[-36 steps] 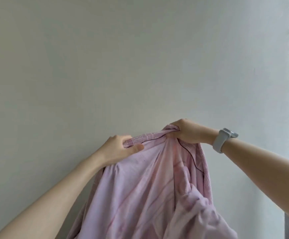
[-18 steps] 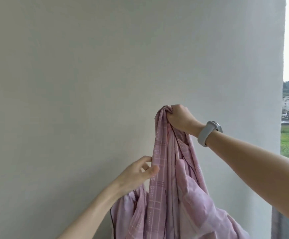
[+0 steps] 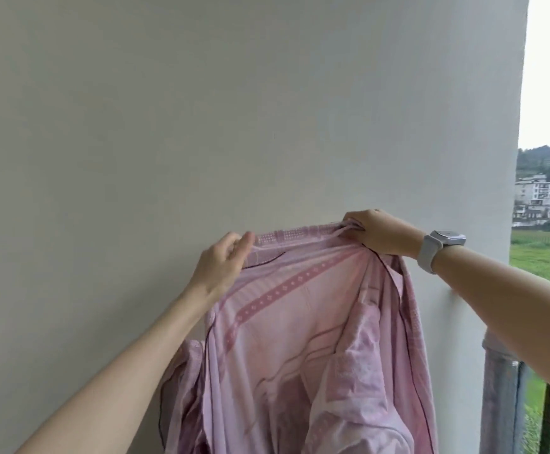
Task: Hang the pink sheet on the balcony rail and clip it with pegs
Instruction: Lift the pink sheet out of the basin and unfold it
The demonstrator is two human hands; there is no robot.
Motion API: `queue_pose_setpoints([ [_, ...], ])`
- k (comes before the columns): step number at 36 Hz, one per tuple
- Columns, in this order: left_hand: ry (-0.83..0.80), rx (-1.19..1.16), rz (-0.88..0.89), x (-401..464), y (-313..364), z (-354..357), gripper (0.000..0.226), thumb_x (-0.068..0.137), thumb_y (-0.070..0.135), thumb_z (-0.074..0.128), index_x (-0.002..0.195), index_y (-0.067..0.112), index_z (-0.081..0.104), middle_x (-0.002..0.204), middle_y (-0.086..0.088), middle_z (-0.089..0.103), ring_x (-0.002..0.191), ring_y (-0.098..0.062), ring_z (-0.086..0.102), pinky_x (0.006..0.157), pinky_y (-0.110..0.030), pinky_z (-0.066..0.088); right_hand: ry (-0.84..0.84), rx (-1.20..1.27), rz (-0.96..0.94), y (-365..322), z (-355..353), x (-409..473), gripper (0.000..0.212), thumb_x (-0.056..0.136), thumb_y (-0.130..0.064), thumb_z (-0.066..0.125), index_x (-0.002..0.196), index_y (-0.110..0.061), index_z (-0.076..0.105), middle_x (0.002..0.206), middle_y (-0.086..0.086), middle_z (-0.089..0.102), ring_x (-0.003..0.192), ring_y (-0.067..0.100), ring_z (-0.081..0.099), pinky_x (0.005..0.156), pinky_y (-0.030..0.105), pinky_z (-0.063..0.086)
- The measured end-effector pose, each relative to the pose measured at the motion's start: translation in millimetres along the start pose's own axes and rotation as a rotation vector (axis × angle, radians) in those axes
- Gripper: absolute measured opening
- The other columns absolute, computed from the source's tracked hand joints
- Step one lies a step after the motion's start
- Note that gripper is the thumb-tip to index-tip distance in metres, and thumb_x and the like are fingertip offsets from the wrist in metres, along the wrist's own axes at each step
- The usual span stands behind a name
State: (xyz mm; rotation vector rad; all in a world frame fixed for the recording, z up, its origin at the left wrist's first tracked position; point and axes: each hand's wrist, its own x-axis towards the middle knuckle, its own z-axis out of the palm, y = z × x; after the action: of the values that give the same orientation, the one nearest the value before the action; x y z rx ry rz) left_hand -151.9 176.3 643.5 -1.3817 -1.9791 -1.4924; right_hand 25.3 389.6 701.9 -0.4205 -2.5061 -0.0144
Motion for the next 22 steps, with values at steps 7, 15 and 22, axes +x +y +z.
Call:
queue_pose_setpoints([
  [7, 0.306, 0.486, 0.484, 89, 96, -55, 0.049, 0.083, 0.056, 0.052, 0.078, 0.007, 0.056, 0.071, -0.018, 0.063, 0.072, -0.038, 0.057, 0.057, -0.034, 0.031, 0.718, -0.141, 0.068, -10, -92, 38, 0.023, 0.090, -0.014, 0.042, 0.111, -0.014, 0.049, 0.086, 0.031, 0.062, 0.078, 0.047, 0.058, 0.063, 0.041, 0.040],
  [15, -0.291, -0.189, -0.107, 72, 52, -17, 0.049, 0.095, 0.046, 0.037, 0.103, 0.008, 0.066, 0.105, -0.008, 0.067, 0.098, -0.020, 0.063, 0.086, -0.030, 0.048, 0.329, 0.062, 0.041, 5, -59, 26, 0.011, 0.092, -0.016, 0.048, 0.097, -0.011, 0.057, 0.092, 0.015, 0.066, 0.088, 0.034, 0.060, 0.071, 0.036, 0.045],
  [22, 0.037, -0.600, -0.426, 61, 10, -24, 0.067, 0.053, 0.066, 0.076, 0.089, 0.010, 0.068, 0.099, -0.011, 0.068, 0.097, -0.026, 0.061, 0.091, -0.038, 0.048, 0.048, 0.541, 0.013, -24, 21, -13, 0.032, 0.084, -0.037, 0.062, 0.110, -0.019, 0.055, 0.100, 0.000, 0.063, 0.092, 0.015, 0.059, 0.083, 0.031, 0.046],
])
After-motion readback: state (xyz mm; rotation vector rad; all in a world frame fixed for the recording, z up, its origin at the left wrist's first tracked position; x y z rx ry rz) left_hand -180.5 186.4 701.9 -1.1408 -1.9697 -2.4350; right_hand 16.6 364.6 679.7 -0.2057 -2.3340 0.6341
